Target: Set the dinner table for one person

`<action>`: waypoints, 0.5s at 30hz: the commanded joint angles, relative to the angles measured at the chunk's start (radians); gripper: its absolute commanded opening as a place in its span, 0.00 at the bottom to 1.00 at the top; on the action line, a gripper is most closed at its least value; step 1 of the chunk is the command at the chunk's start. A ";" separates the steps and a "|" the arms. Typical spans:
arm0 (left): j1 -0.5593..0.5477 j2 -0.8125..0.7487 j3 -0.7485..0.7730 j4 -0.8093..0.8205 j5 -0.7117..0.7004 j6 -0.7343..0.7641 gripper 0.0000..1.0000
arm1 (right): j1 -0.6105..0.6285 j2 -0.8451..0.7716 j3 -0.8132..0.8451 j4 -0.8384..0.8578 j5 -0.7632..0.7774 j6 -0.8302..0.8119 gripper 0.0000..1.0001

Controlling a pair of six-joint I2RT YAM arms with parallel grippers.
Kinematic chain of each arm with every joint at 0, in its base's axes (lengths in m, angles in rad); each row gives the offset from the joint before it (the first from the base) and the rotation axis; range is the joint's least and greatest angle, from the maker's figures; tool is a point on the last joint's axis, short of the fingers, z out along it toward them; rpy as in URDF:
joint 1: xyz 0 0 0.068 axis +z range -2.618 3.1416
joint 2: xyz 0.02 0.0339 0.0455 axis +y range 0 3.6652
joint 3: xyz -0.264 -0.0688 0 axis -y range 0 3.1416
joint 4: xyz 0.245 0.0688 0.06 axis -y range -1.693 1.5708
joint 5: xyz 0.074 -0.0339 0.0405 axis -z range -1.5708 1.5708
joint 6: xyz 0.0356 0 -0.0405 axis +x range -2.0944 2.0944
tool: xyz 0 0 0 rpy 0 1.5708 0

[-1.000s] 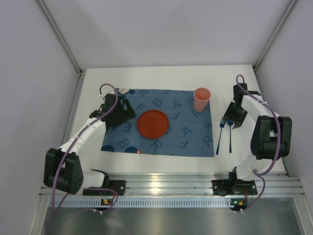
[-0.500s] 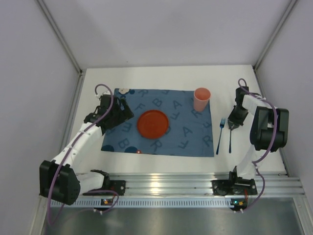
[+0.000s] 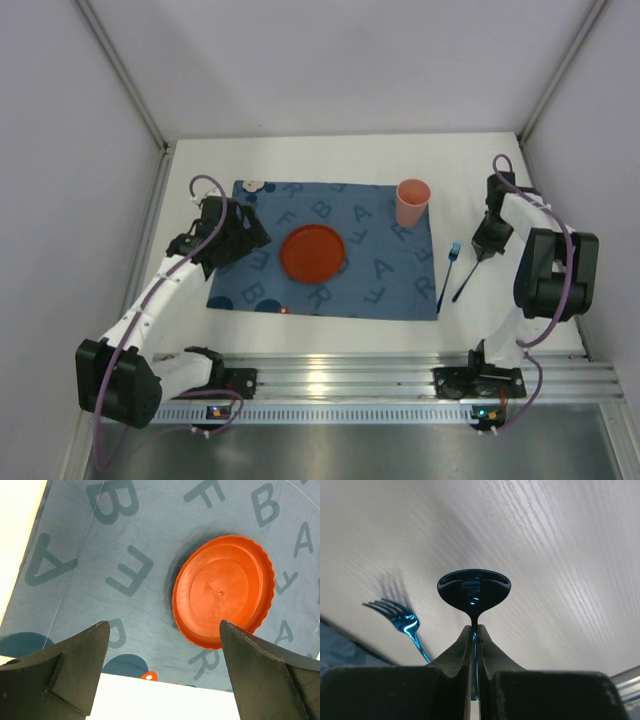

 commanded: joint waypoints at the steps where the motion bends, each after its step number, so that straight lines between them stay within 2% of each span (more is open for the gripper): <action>1: -0.002 -0.020 0.021 -0.010 -0.011 -0.004 0.96 | 0.019 -0.196 0.071 -0.092 0.062 0.000 0.00; 6: -0.002 -0.018 0.039 -0.011 -0.014 -0.010 0.96 | 0.143 -0.353 0.123 -0.189 0.034 0.035 0.00; 7: -0.002 -0.020 0.041 -0.011 -0.016 -0.011 0.96 | 0.242 -0.391 0.134 -0.212 0.036 0.049 0.00; 9: -0.002 -0.023 0.050 -0.013 -0.019 -0.010 0.96 | 0.335 -0.424 0.157 -0.222 0.004 0.097 0.00; 12: -0.002 -0.037 0.064 -0.030 -0.028 -0.013 0.96 | 0.526 -0.467 0.156 -0.154 -0.045 0.157 0.00; 15: -0.002 -0.063 0.067 -0.050 -0.039 -0.013 0.96 | 0.626 -0.424 0.174 -0.093 -0.043 0.175 0.00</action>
